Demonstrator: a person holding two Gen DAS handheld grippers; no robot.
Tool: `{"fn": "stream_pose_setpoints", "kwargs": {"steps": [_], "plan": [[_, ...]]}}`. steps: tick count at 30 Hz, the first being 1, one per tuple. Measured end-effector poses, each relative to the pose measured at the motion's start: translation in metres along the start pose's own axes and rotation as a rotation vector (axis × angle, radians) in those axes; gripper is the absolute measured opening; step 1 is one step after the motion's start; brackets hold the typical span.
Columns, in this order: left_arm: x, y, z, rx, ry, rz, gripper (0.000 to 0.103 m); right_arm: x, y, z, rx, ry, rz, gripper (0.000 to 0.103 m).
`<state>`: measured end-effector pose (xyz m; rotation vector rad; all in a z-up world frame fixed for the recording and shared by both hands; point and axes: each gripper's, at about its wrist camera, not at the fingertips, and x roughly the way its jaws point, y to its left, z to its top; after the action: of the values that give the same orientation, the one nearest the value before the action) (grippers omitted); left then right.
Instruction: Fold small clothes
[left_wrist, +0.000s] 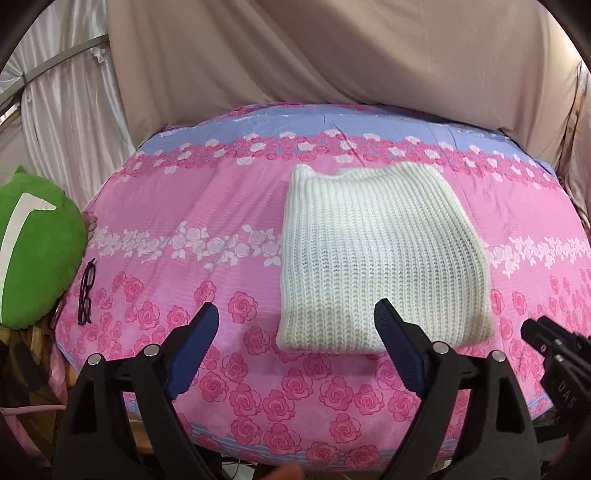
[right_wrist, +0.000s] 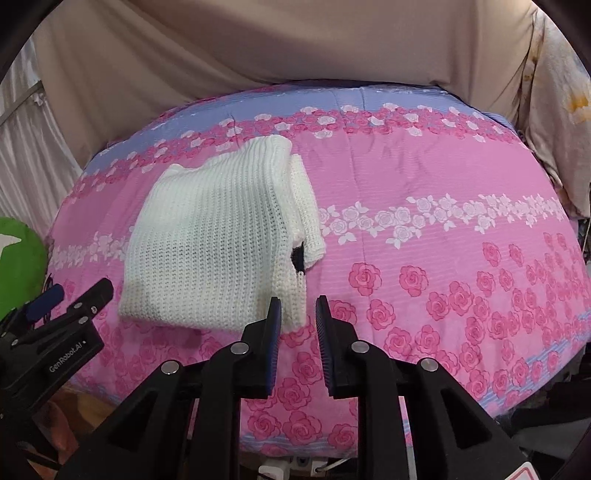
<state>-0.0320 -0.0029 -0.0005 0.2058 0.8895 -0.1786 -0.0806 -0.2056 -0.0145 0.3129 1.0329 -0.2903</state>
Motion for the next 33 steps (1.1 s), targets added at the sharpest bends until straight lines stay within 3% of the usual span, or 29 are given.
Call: {"fn": "stream_pose_setpoints", "kwargs": {"steps": [3, 9, 33], "plan": [[0.000, -0.003, -0.003, 0.000, -0.002, 0.003, 0.085, 0.000, -0.003, -0.005, 0.010, 0.005, -0.031, 0.021], [0.003, -0.008, -0.012, 0.005, 0.022, 0.002, 0.085, -0.008, 0.001, -0.009, 0.003, -0.051, -0.071, 0.035], [0.006, -0.013, -0.020, 0.026, 0.061, 0.000, 0.090, -0.010, 0.025, -0.019, -0.068, -0.063, -0.076, 0.042]]}}
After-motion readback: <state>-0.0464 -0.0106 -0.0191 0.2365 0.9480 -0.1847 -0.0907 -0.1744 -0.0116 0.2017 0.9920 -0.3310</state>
